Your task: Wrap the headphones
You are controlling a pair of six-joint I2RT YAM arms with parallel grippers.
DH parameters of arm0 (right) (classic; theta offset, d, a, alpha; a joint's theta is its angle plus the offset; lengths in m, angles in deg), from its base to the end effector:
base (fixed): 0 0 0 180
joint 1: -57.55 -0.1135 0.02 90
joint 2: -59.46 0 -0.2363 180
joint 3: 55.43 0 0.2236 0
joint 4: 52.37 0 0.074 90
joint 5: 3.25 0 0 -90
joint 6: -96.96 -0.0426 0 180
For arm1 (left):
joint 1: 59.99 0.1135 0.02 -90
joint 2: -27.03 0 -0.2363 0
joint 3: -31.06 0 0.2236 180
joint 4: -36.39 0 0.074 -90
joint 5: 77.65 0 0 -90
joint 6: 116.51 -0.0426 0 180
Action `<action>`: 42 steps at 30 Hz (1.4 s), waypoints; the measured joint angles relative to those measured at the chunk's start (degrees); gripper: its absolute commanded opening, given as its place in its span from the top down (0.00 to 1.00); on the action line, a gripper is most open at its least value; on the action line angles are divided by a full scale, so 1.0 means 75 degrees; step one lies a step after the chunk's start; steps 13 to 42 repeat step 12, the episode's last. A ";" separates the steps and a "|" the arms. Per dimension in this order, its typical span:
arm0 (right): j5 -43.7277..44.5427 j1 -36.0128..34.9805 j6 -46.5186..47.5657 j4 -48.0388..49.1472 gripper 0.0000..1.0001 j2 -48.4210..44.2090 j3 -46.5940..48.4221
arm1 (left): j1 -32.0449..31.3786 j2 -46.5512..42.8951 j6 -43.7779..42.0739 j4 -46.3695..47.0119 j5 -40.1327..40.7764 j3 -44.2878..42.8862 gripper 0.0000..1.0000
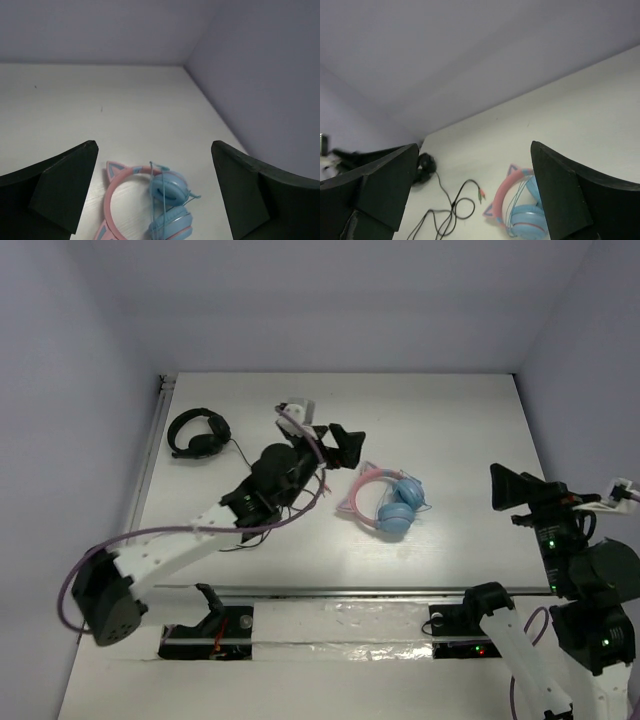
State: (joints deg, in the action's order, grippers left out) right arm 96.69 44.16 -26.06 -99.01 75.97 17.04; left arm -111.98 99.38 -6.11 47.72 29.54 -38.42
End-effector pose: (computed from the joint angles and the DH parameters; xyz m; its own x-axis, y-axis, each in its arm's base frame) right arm 0.0338 0.0005 0.3847 0.0981 0.5751 -0.8122 -0.1382 0.8161 0.5612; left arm 0.1855 -0.2169 0.3444 -0.1147 -0.3940 -0.9119 0.5684 0.7269 -0.3855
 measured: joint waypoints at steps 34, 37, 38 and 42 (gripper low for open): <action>0.1014 0.0000 0.0251 -0.0055 0.00 -0.0638 0.0734 | 0.0096 -0.3754 0.0510 -0.1343 0.0353 0.0784 0.01; 0.1014 0.0000 0.0251 -0.0055 0.00 -0.0638 0.0734 | 0.0096 -0.3754 0.0510 -0.1343 0.0353 0.0784 0.01; 0.1014 0.0000 0.0251 -0.0055 0.00 -0.0638 0.0734 | 0.0096 -0.3754 0.0510 -0.1343 0.0353 0.0784 0.01; 0.1014 0.0000 0.0251 -0.0055 0.00 -0.0638 0.0734 | 0.0096 -0.3754 0.0510 -0.1343 0.0353 0.0784 0.01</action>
